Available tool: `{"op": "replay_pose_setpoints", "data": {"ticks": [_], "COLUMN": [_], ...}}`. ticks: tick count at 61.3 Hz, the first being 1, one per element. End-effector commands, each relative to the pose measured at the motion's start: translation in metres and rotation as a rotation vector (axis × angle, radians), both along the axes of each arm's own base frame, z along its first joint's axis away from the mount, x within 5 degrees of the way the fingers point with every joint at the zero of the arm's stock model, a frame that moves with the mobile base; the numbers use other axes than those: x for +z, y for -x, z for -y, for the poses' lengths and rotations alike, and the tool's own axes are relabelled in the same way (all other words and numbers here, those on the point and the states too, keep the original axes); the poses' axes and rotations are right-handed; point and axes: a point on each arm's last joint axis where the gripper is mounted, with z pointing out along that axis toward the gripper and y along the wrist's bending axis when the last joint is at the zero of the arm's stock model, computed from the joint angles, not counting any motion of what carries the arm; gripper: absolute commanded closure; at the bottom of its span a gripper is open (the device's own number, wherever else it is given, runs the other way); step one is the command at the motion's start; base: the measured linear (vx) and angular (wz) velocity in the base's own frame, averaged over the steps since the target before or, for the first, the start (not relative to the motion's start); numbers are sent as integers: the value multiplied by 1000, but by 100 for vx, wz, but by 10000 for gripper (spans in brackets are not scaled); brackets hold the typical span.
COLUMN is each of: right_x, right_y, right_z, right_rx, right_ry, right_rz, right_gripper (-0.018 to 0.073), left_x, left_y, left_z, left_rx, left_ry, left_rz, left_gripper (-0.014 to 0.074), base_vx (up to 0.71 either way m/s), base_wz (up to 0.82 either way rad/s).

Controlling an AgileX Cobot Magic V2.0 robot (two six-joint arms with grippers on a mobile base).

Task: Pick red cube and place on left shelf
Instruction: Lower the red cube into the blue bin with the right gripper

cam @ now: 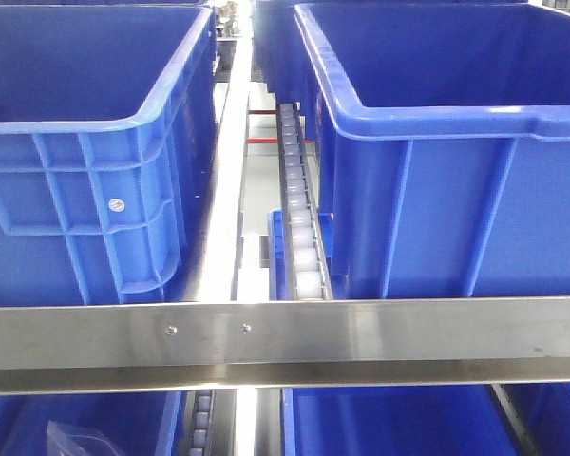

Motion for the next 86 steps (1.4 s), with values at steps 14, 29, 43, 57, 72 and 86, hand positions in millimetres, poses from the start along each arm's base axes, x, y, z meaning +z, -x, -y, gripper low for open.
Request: {"op": "replay_pose_setpoints", "data": {"ticks": [14, 29, 43, 57, 72, 86], "right_x": [18, 18, 18, 24, 35, 43], "right_y": [1, 1, -4, -37, -97, -155], "right_z": [0, 0, -1, -8, -22, -35], "right_rx": [7, 7, 9, 14, 42, 58], "right_ry": [-11, -11, -9, 5, 3, 1], "right_rz": [113, 114, 105, 28, 36, 36], "right_gripper": [510, 510, 510, 510, 510, 493], "left_x": [0, 0, 0, 0, 0, 0], "left_y": [-1, -1, -1, -1, -1, -1], "left_z": [0, 0, 0, 0, 0, 0], "left_rx": [0, 0, 0, 0, 0, 0], "left_ry": [8, 8, 8, 8, 8, 8], "left_rz": [60, 60, 60, 60, 60, 60], "left_gripper": [491, 491, 491, 491, 491, 491], "base_vx": [0, 0, 0, 0, 0, 0], "base_wz": [0, 0, 0, 0, 0, 0]}}
